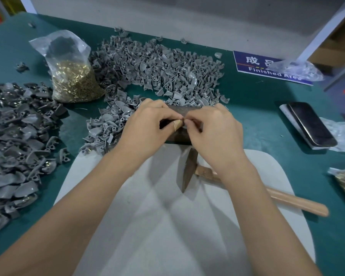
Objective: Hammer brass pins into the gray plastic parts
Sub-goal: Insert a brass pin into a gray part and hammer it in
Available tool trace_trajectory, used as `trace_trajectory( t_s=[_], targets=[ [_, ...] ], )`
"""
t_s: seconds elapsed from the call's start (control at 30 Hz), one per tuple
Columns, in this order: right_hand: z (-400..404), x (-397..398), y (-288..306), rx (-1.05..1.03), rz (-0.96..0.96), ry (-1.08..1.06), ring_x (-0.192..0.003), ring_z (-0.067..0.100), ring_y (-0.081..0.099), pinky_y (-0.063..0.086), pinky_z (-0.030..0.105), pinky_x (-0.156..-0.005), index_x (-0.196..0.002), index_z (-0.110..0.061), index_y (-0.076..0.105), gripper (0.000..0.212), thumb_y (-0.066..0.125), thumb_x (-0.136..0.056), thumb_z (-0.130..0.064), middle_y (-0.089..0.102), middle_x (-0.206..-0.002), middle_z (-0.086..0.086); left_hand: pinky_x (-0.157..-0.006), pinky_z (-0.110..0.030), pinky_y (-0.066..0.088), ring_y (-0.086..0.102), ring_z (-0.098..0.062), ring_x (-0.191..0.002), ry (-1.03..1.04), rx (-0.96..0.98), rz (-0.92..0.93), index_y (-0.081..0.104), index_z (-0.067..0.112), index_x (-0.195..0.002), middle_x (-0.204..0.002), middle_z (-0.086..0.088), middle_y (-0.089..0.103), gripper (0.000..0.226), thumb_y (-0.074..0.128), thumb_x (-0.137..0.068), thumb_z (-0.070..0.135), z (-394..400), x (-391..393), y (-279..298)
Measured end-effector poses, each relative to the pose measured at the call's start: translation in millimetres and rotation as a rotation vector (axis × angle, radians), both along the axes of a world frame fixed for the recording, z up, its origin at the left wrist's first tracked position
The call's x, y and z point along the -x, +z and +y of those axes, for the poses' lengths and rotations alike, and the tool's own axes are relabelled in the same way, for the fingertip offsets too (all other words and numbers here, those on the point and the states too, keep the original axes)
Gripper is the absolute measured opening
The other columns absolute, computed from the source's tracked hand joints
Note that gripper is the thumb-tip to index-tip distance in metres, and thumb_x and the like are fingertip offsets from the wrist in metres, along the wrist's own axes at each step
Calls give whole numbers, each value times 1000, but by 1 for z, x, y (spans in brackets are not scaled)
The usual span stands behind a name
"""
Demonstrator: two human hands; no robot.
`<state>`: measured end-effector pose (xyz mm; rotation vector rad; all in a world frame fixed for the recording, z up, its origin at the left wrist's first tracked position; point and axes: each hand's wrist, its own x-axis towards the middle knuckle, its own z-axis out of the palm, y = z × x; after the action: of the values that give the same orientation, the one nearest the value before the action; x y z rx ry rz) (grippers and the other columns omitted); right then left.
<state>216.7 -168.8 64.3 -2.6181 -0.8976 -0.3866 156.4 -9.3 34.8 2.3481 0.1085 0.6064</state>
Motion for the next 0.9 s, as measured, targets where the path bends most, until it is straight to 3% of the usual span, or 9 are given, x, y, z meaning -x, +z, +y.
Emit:
trace_trajectory(
  t_s=[0.13,0.3,0.47,0.7,0.8,0.9],
  targets=[
    [-8,-5,-4,-170,143,21,-89,16,49,38,31,-61,-89,-36,74,12,63,-93,-35,61,-70,-13,-83,-43,47,50,-15,-98,-25,-42,6,76,32,-103,-93,16,62,11,72,-93,35,0,1,2],
    [-4,-5,-7,-152,97,22,-85,15,46,32,30,-58,-86,-36,72,12,62,-92,-36,51,-61,-15,-83,-43,47,49,-14,-99,-12,-52,4,75,31,-102,-93,16,62,10,71,-94,34,0,0,1],
    [-10,-12,-11,-271,281,74,-76,22,53,50,40,-66,-80,-33,73,12,66,-90,-31,57,-63,-7,-81,-43,48,49,-14,-99,-10,-63,-2,75,32,-101,-92,17,62,10,71,-93,37,0,1,0],
    [-7,-9,-16,-273,233,24,-75,14,55,47,33,-59,-84,-38,70,7,64,-88,-38,62,-71,-12,-82,-42,47,49,-15,-98,-15,-75,-13,77,30,-103,-93,17,62,13,72,-93,36,2,0,-1],
    [-8,-9,-16,-378,295,54,-80,10,61,53,37,-71,-91,-35,77,8,70,-90,-32,68,-80,-13,-81,-41,48,50,-14,-97,0,-115,-20,76,32,-104,-93,17,61,13,71,-94,37,4,-2,1],
    [-25,-9,-11,-480,272,66,-79,3,58,49,24,-76,-102,-26,79,11,72,-92,-27,69,-87,-11,-82,-41,47,50,-14,-96,1,-137,-14,76,33,-104,-92,18,60,14,71,-93,40,3,-2,2]
  ],
)
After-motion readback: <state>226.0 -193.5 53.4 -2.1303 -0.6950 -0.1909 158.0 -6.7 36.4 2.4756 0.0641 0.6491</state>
